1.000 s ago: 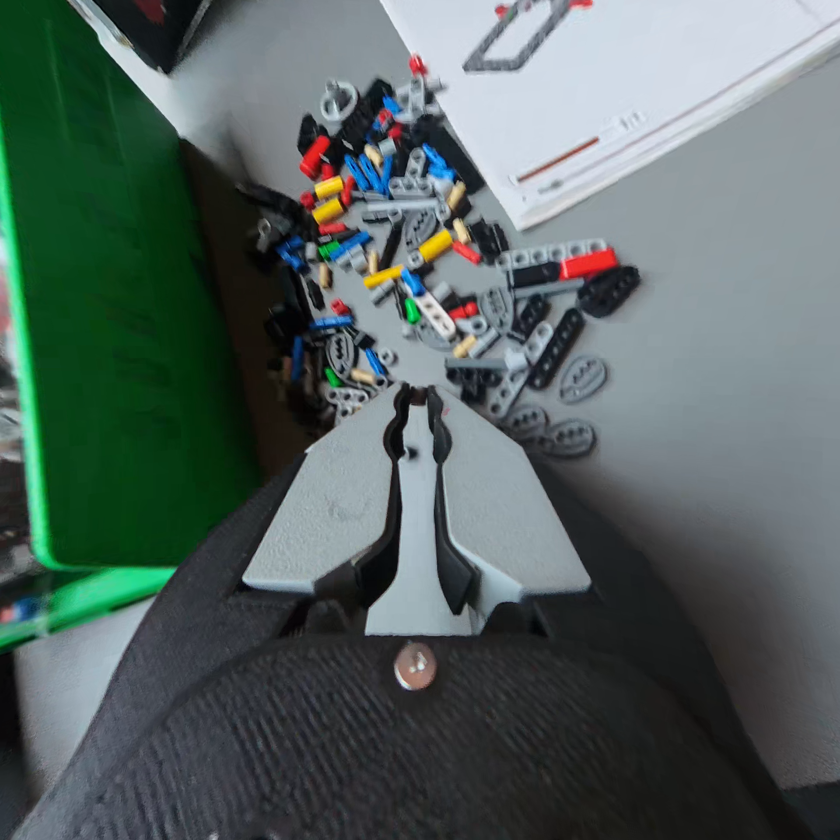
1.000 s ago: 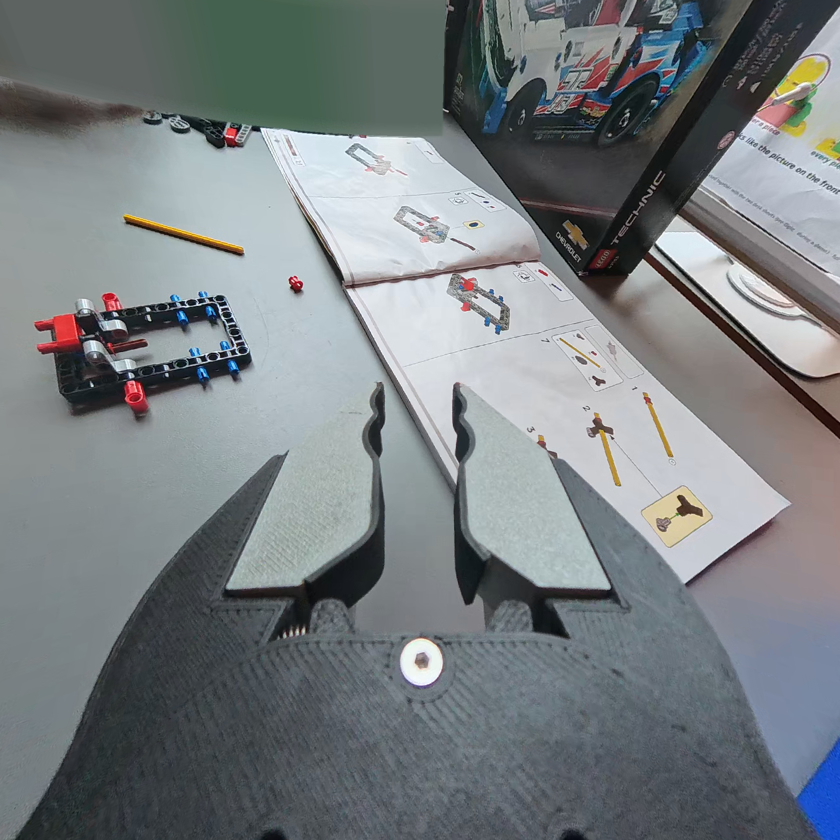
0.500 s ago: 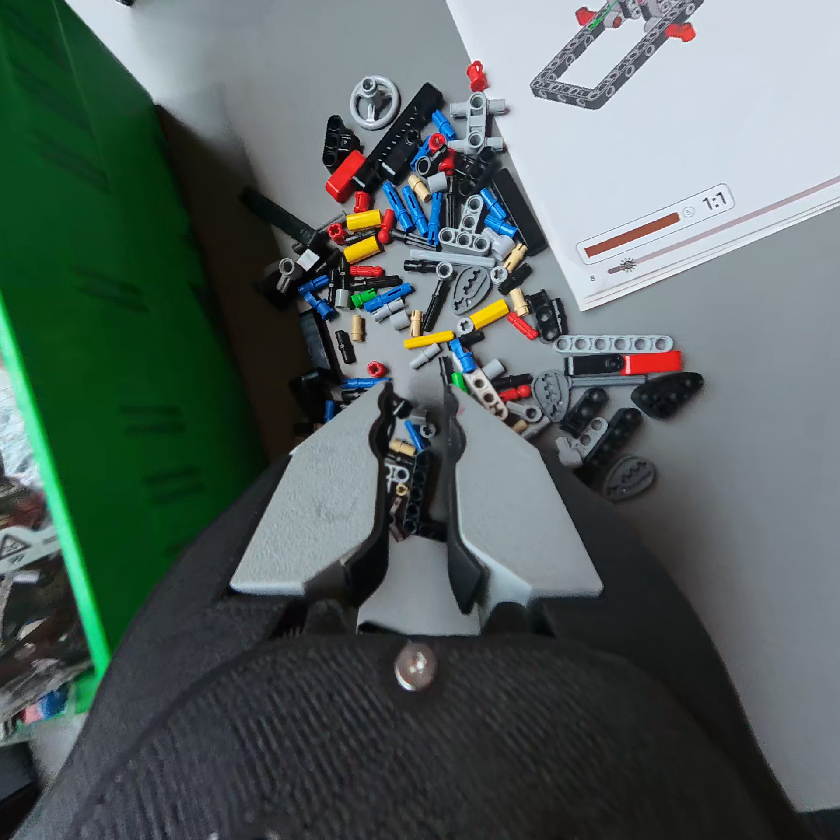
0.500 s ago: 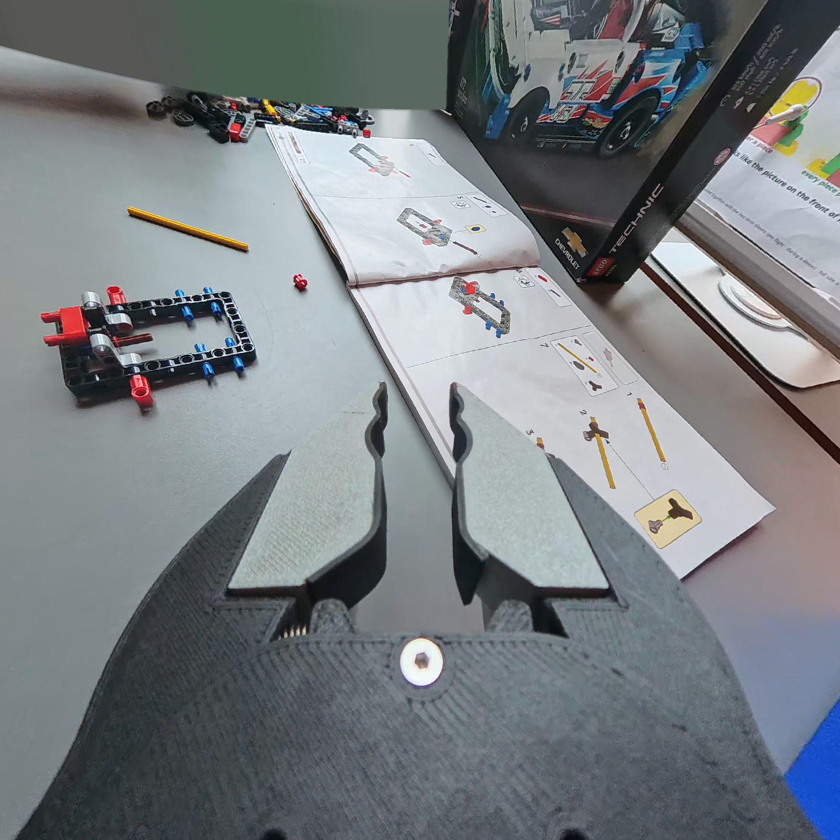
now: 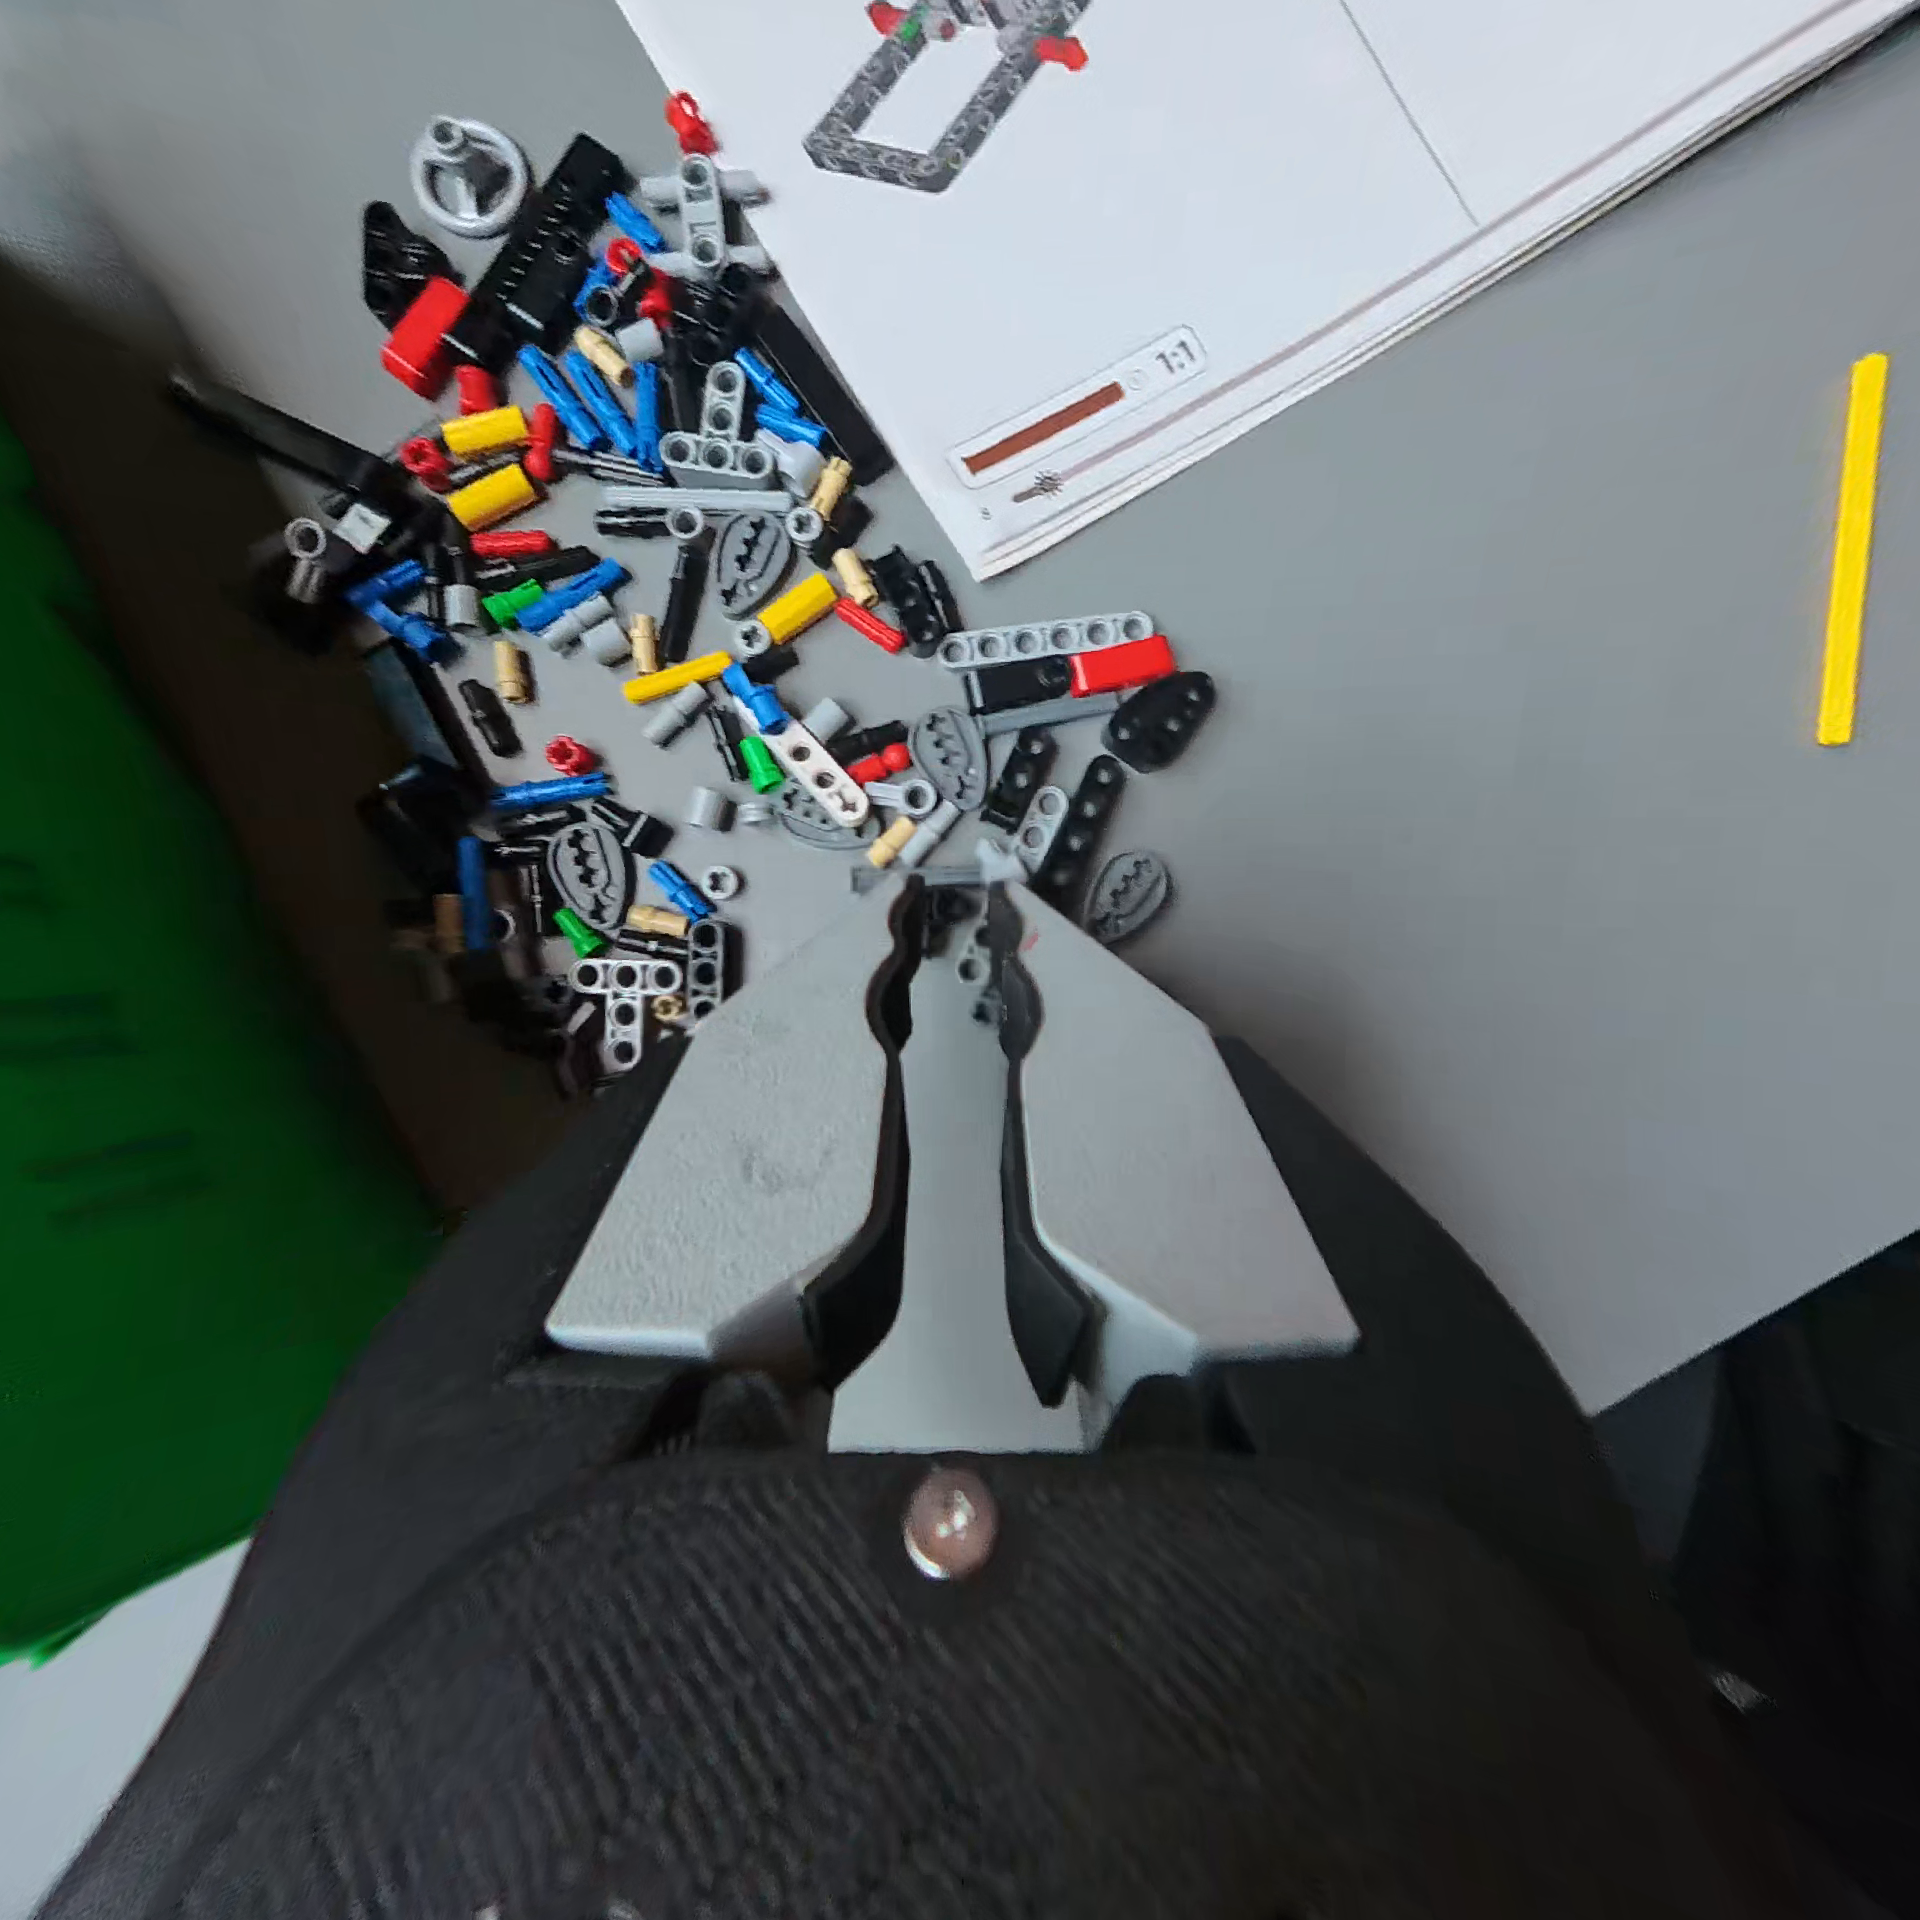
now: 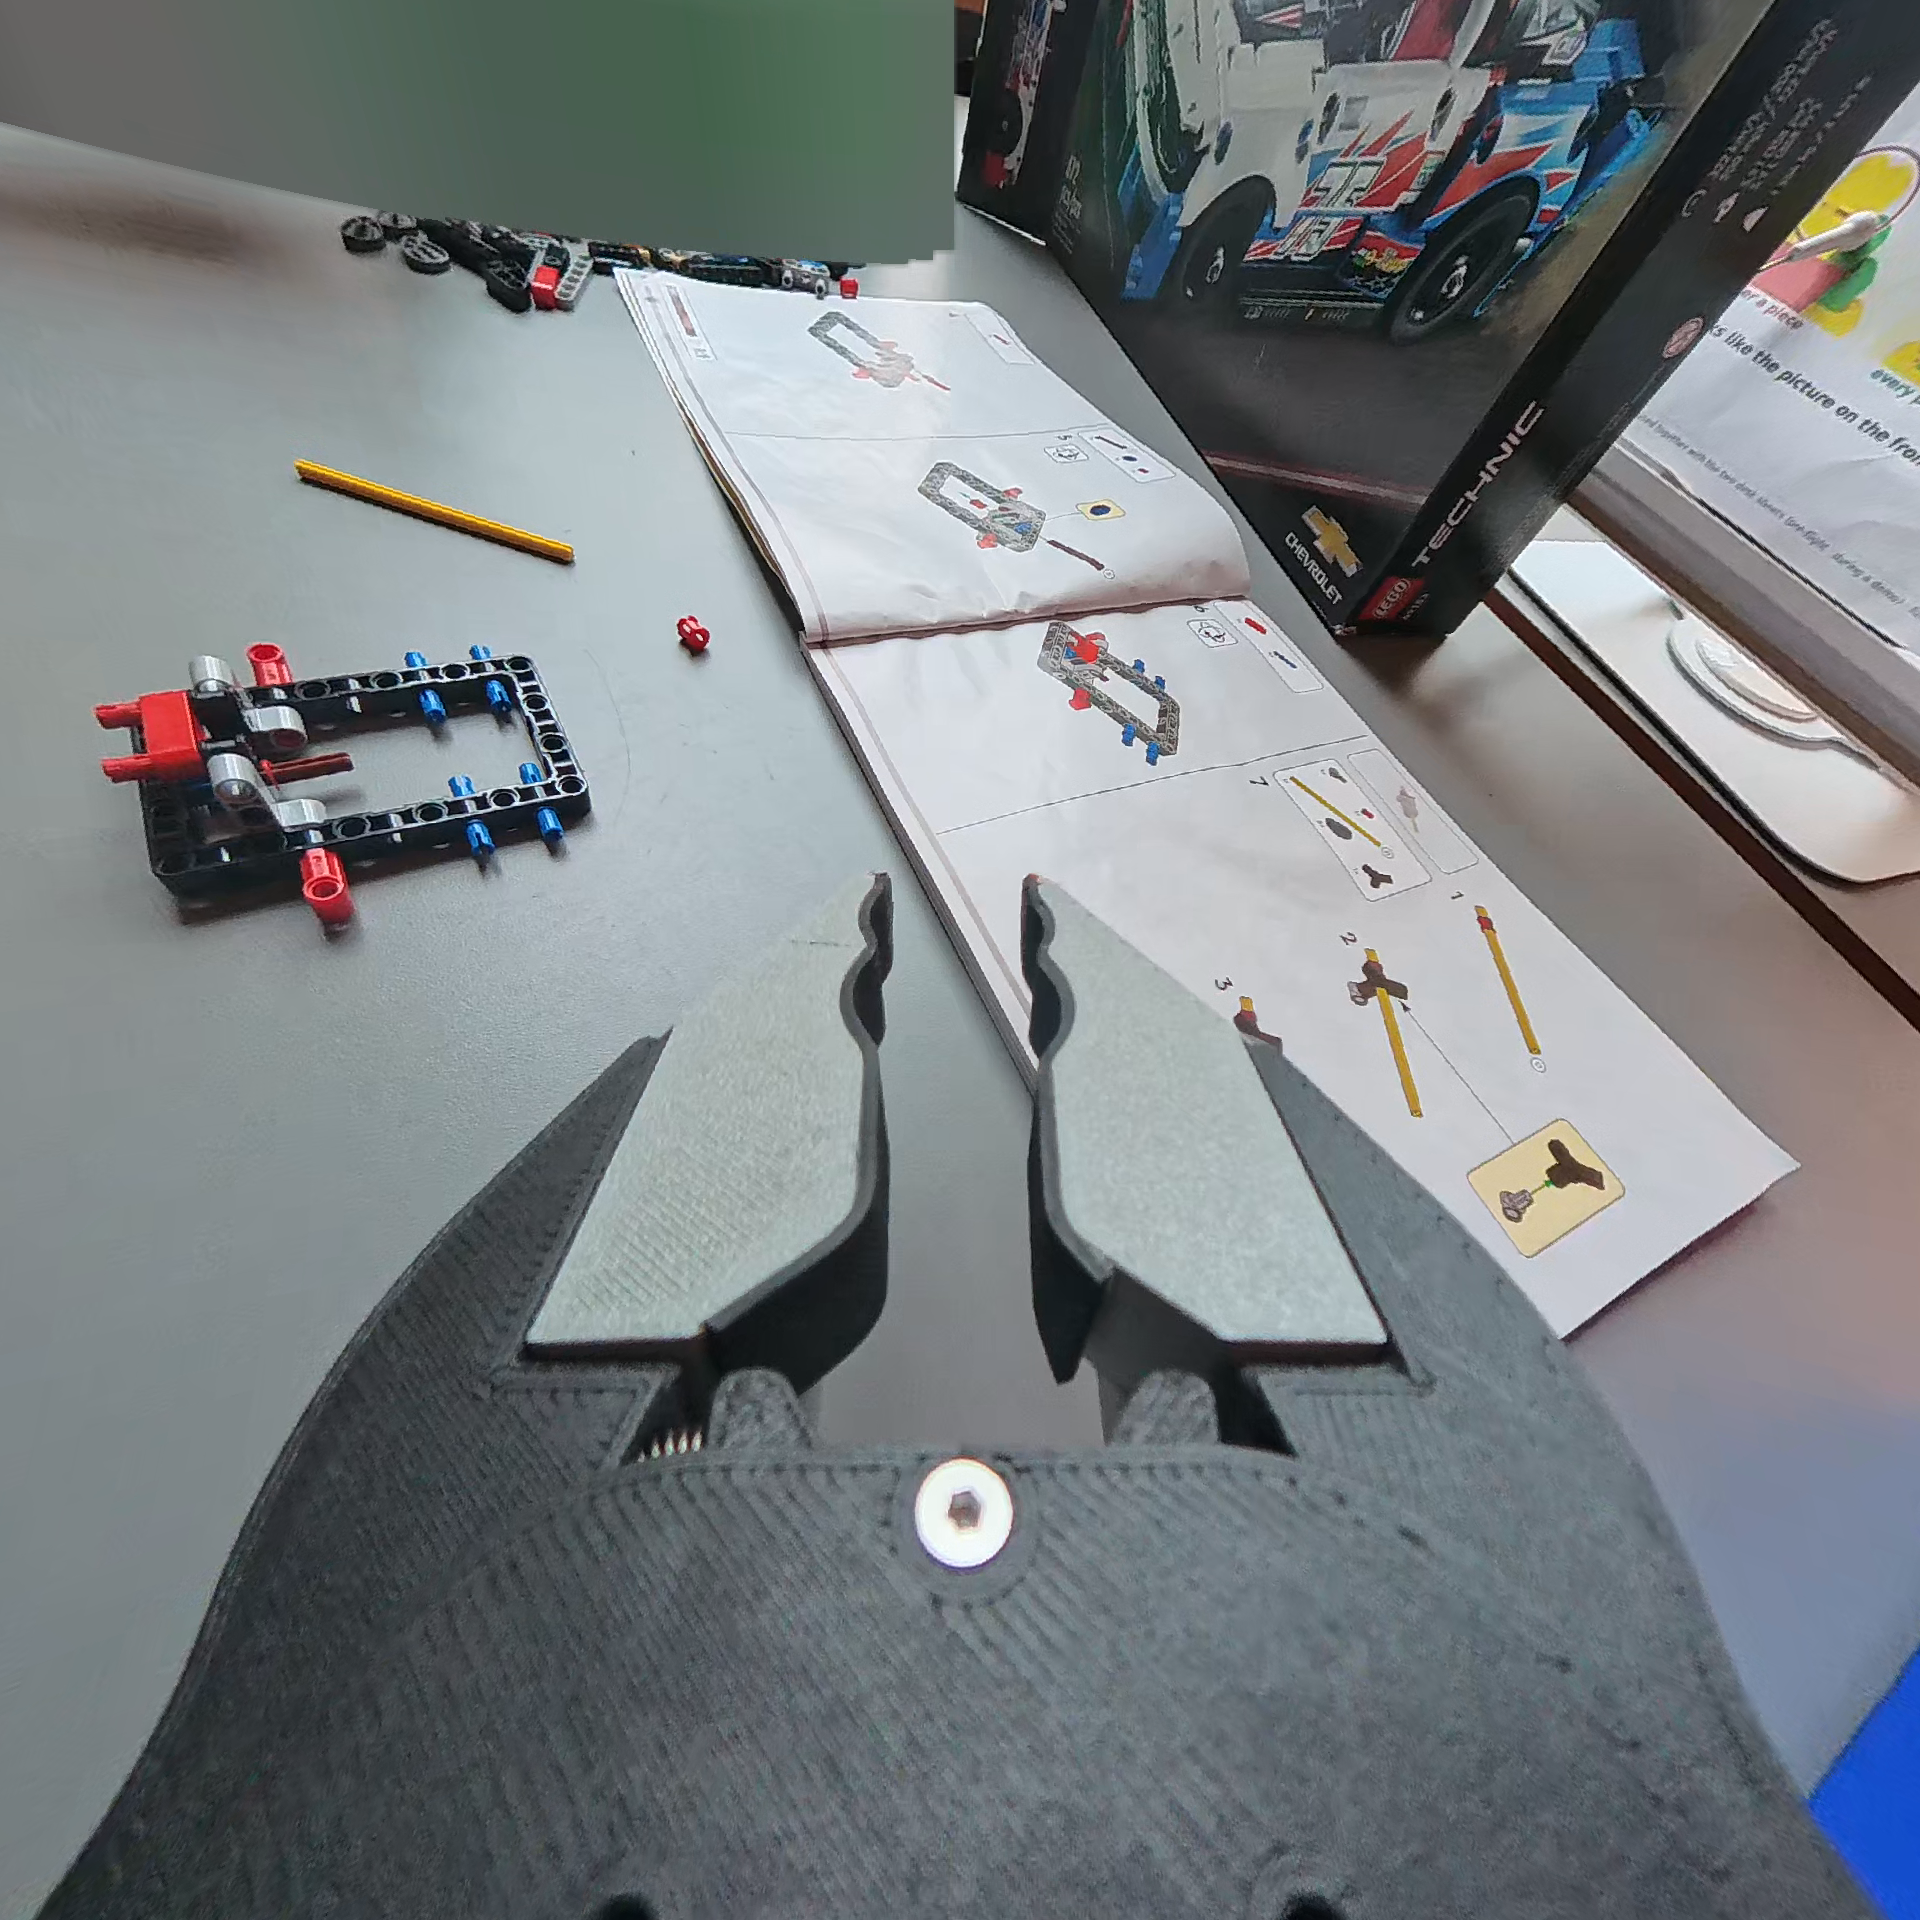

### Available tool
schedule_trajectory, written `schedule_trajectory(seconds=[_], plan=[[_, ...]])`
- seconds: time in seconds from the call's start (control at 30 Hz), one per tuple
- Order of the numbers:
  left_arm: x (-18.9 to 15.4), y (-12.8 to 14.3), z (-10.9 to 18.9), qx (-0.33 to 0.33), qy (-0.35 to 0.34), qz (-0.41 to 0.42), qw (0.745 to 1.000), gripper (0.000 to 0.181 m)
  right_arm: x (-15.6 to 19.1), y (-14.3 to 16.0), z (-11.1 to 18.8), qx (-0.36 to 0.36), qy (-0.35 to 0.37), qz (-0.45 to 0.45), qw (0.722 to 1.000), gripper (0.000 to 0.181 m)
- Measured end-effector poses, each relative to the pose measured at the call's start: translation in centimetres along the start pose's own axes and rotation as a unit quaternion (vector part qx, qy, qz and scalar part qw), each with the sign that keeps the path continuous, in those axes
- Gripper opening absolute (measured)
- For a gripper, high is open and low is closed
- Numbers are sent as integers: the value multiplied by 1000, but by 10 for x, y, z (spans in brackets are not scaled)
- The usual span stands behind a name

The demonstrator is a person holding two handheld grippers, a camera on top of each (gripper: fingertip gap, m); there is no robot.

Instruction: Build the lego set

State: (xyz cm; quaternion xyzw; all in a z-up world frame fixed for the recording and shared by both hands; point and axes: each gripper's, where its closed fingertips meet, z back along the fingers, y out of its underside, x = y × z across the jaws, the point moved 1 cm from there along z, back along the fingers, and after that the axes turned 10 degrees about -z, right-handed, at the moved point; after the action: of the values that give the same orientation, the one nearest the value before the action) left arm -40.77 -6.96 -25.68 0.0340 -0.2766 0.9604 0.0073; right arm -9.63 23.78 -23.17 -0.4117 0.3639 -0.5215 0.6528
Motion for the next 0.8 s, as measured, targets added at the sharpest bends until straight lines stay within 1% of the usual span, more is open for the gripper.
schedule_trajectory(seconds=[0.13, 0.23, 0.3, 0.5, 0.57, 0.63, 0.8], plan=[[-14, -3, -2, -4, 18, -14, 1000, 10, 0, 1, -1, 2, 0, 1, 1000, 20], [-12, -3, -4, 8, -1, -42, 999, 10, 0, 1, -1, 3, 0, 0, 1000, 20], [-11, 0, -7, 24, -1, -50, 998, 10, -1, 1, 0, 2, 0, -1, 1000, 20], [-12, 2, -14, 25, 18, -20, 999, 12, 0, 1, 0, 1, -2, -1, 1000, 19], [-12, 5, -16, 35, 13, -24, 999, 9, 0, 1, 0, 2, -4, -2, 1000, 19], [-12, 4, -17, 31, 16, -22, 999, 4, 1, 1, -1, 2, -6, -2, 1000, 19], [-10, 7, -19, 36, 13, -15, 999, 0, 2, 1, -1, 3, -8, 1, 1000, 18]])
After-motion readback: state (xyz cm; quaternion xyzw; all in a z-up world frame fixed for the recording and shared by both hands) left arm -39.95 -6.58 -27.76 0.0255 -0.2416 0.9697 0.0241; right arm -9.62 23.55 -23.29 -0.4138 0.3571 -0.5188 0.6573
